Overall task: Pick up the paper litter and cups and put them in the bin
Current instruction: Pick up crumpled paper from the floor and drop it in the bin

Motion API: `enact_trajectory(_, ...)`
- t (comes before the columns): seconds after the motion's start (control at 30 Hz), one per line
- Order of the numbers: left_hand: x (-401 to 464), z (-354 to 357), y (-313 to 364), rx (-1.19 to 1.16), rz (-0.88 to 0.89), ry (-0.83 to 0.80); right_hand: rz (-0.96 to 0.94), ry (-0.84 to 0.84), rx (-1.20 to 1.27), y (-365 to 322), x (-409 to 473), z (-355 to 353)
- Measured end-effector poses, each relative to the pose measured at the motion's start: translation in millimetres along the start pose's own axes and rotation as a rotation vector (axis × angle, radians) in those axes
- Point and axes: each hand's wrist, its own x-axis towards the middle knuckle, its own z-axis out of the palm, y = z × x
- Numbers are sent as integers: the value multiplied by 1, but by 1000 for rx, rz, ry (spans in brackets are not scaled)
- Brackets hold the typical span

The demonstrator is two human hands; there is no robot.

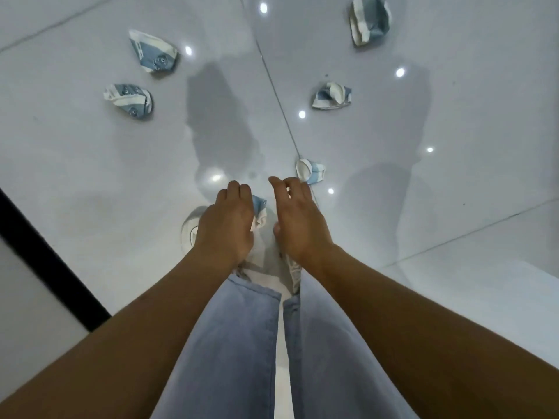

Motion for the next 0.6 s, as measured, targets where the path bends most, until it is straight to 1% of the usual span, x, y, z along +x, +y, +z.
enact_trajectory(0.13,23,14,-7,6,23,9,139,3,-98,43,26,10)
enact_trajectory(0.27,55,37,-12,57,45,-17,240,30,-121,76,60,38)
enact_trajectory(0.43,88,65,-12,76,93,9,288,100,-72,98,94,77)
enact_trajectory(0.53,100,75,-18,90,144,21,311,183,-17,102,100,86)
enact_trajectory(0.6,105,76,-20,105,172,30,304,167,18,103,98,84)
